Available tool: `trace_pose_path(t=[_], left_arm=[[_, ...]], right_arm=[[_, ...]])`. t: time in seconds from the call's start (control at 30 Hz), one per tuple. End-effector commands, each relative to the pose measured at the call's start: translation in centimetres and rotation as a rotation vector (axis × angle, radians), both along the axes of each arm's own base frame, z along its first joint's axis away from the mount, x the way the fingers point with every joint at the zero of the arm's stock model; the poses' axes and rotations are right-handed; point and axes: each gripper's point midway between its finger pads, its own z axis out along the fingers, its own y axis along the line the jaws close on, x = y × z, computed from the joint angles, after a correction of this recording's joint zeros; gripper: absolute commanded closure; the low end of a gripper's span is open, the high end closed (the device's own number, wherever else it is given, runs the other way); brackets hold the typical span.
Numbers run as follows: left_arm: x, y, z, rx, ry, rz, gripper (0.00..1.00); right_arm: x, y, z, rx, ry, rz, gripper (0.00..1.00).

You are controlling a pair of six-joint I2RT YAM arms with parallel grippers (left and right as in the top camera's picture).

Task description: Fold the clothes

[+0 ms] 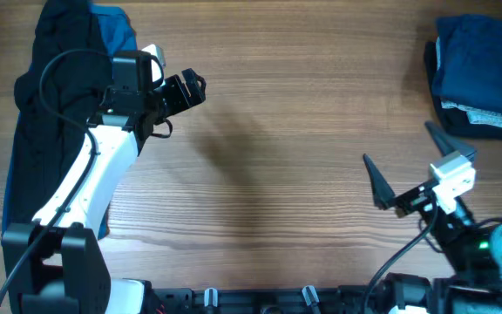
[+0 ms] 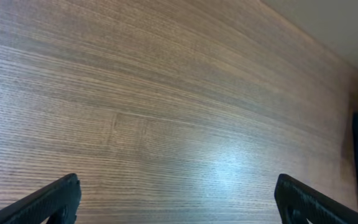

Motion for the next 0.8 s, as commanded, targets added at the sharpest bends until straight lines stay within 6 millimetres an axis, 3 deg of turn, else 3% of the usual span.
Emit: trace_pose_path(t=[0.0,0.1,0.23,0.33,0.43,0.67,0.77], left_arm=[[0.1,-0.1,-0.3,0.02,-0.002,-0.016,0.0],[0.1,-0.1,-0.3,0.02,-0.003,-0.016,0.0],[0.1,-0.1,-0.3,0.02,-0.003,-0.016,0.0],[0.1,-0.1,-0.3,0.02,-0.003,-0.016,0.0],[0.1,-0.1,-0.3,0.02,-0.003,-0.016,0.0],[0.1,-0.1,-0.3,0.02,-0.003,-0.016,0.0],[0.1,-0.1,-0.3,0.02,-0.003,-0.016,0.0]], right_arm=[[0.2,-0.6,-3.5,0.19,0.082,-0.057,0.0],[-0.3,-0.6,-6.6,0.193,0.138,-0.061,0.0],[-0.3,-1.5,-7.7,0.075,0.008,-0.116,0.0],[0.5,-3.4,-8.4,0.225,-0.029,-0.219,0.0],[1.4,-5.2,-11.2,0.337,0.02,-0.31,0.0],[2.0,-5.5,-15.3,0.335,0.083,-0.341,0.0],[2.0,-5.5,-15.6,0.283,0.081,-0.345,0.0]])
